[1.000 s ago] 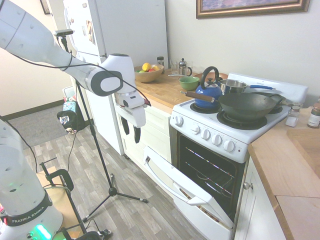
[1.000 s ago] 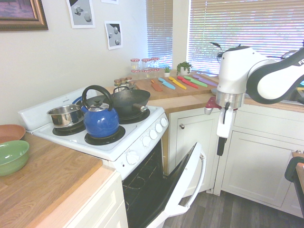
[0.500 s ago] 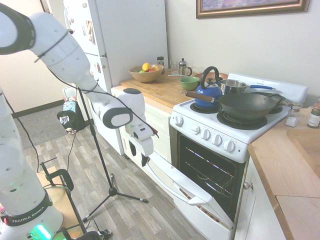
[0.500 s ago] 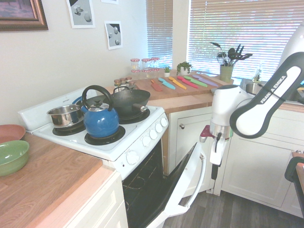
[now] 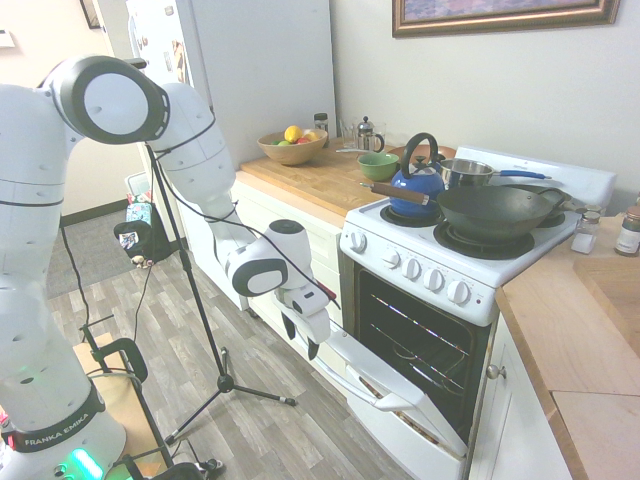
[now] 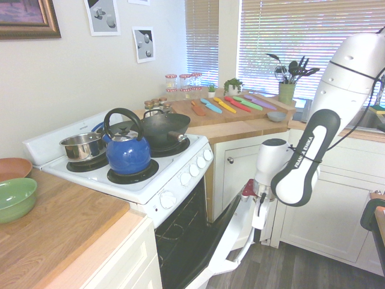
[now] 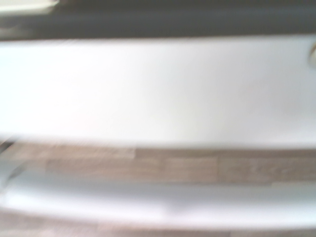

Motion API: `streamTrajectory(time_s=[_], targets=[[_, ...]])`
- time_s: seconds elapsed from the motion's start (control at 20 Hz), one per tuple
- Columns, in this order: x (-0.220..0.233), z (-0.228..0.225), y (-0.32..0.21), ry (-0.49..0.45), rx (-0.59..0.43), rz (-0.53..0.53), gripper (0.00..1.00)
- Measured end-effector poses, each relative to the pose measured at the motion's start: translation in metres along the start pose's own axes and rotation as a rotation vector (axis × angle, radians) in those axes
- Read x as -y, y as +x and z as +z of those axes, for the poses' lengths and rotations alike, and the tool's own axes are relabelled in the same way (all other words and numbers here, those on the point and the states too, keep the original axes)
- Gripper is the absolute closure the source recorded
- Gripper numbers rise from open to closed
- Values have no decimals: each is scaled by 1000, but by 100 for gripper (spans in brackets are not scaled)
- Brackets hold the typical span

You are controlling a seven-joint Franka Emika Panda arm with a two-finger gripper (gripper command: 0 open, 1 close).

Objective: Close the oven

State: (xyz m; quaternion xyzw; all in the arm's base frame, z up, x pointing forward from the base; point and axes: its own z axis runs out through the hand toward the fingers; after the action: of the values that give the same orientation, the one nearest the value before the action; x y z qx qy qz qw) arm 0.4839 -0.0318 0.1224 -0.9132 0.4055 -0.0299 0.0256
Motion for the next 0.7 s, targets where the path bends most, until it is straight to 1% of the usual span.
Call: streamTrajectory(time_s=[0.15,0.3,0.5,0.7], targets=[[1,18,13,5,-21,7,0],[14,24,22,19,-37,-12,0],[36,25,25,32,-48,-45,0],[65,13,32,39,-70,-83,0]])
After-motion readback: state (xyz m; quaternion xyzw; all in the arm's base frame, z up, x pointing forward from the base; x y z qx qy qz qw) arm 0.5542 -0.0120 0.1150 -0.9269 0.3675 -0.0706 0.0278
